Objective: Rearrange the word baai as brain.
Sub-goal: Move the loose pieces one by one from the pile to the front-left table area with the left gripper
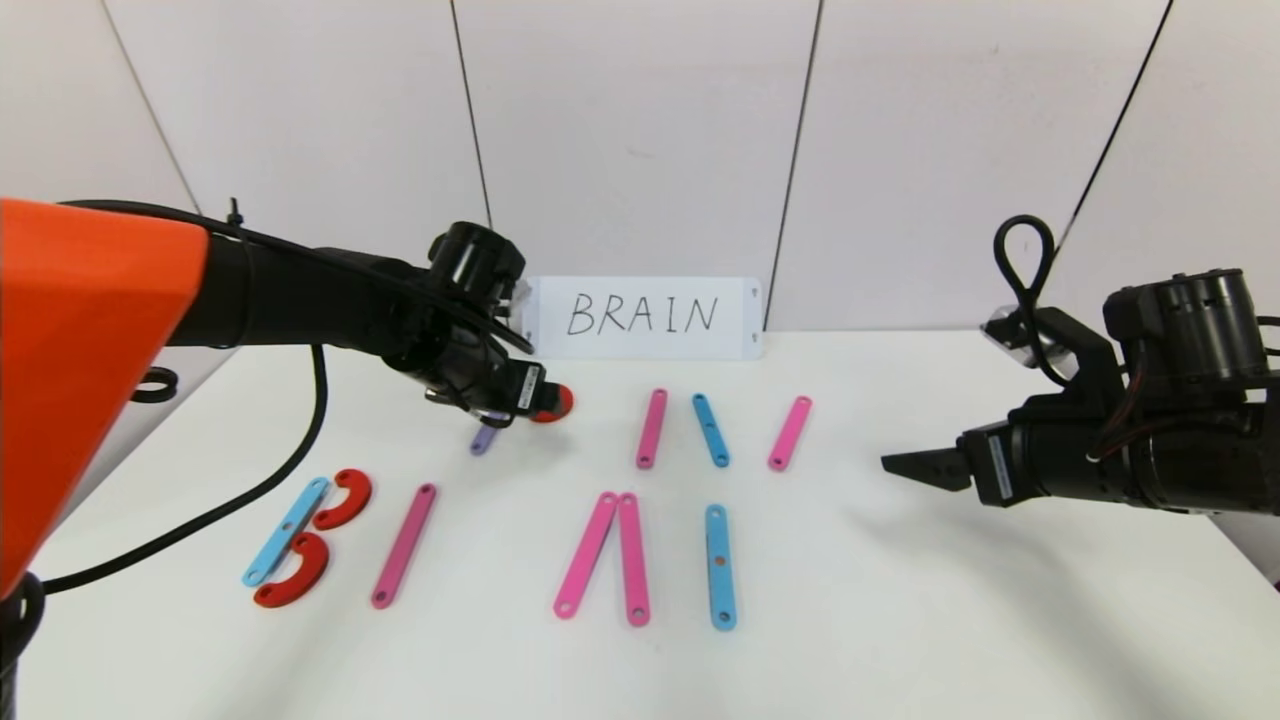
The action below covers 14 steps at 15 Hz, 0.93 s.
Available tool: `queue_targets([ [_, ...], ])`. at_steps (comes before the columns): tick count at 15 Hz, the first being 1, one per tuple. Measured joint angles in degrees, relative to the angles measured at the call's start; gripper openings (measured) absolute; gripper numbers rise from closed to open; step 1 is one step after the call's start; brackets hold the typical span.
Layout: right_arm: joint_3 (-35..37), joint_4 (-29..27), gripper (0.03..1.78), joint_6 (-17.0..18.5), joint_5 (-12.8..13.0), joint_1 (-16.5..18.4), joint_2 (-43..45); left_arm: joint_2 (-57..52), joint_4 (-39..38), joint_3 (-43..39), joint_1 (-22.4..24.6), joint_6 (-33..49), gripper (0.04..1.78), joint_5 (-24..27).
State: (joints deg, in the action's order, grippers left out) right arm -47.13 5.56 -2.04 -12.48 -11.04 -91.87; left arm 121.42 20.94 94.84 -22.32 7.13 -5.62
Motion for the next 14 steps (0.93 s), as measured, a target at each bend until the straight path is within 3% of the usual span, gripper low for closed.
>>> queue_targets([
  [14,0.68,1.77,1.74,-0.05,0.28,-0.50,-1.44,14.06,-1.85,14.31,-0.52,-1.16,1.74,-0.05],
])
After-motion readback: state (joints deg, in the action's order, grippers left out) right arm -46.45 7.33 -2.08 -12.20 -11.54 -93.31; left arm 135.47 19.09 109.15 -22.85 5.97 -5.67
